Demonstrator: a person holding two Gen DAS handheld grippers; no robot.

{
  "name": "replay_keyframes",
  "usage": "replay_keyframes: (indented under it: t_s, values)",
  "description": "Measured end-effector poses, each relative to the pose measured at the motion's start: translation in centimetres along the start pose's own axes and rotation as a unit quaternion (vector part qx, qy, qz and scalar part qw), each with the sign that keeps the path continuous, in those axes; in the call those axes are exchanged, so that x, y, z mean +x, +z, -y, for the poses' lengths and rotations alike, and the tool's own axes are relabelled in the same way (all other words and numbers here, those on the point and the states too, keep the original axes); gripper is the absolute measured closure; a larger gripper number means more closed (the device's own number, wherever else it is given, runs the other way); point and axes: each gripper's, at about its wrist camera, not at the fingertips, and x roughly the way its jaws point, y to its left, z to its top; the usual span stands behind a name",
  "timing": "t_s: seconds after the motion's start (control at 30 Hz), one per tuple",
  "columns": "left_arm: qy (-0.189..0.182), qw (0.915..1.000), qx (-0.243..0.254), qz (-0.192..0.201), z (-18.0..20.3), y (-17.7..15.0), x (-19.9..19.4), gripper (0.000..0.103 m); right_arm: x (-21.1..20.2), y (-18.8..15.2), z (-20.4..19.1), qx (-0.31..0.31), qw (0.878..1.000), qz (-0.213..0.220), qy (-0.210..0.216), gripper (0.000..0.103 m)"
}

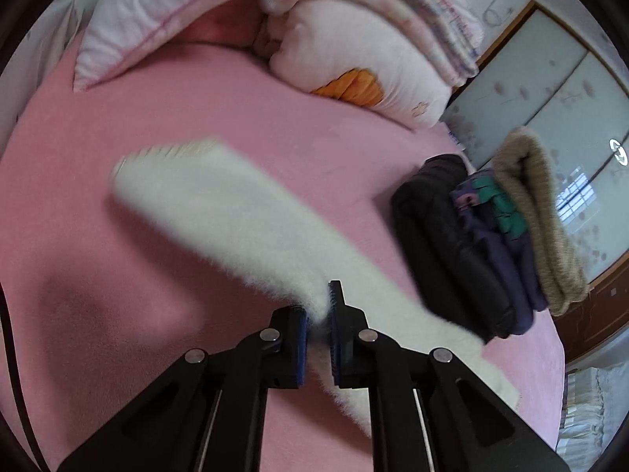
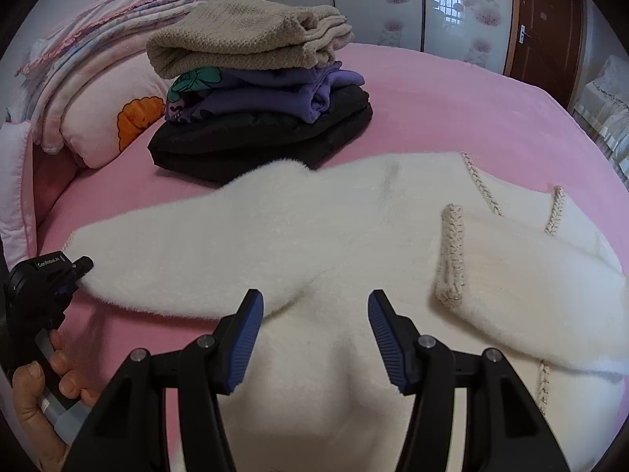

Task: Fold large clothes
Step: 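Fold the grasped sleeve with the left tool across the cardigan front, release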

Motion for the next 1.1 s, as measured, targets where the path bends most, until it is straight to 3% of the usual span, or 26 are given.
replay_keyframes:
  t_s: [0.23, 0.4, 0.53, 0.7, 0.87, 0.97, 1.1]
  values:
    - [-0.055, 0.9951, 0.073, 0.039, 6.3, -0.8, -6.1, 0.096, -4.3, 0.2, 3.9, 0.031, 0.999, 0.031, -0.003, 0.047]
    - [-0.107, 0.9790, 0.161, 0.065, 12.0, -3.7, -11.4, 0.096, -7.4, -0.5, 8.3, 0.064, 0.997, 0.049, -0.017, 0.047]
    - [-0.142, 0.9546, 0.250, 0.077, 16.9, -7.5, -14.0, 0.096, -9.6, -1.5, 12.2, 0.095, 0.993, 0.059, -0.037, 0.047]
    - [-0.167, 0.9149, 0.366, 0.031, 21.6, -13.7, -14.2, 0.096, -11.3, -3.0, 17.2, 0.143, 0.986, 0.063, -0.058, 0.047]
    - [-0.167, 0.8770, 0.447, -0.055, 24.1, -20.4, -12.3, 0.096, -12.3, -4.6, 21.1, 0.184, 0.978, 0.061, -0.074, 0.047]
    - [-0.154, 0.8614, 0.469, -0.122, 24.3, -24.2, -10.2, 0.095, -12.4, -5.3, 22.8, 0.200, 0.974, 0.055, -0.086, 0.047]
    - [-0.126, 0.8417, 0.493, -0.179, 24.2, -27.9, -8.1, 0.093, -12.2, -6.2, 24.1, 0.210, 0.972, 0.045, -0.090, 0.047]
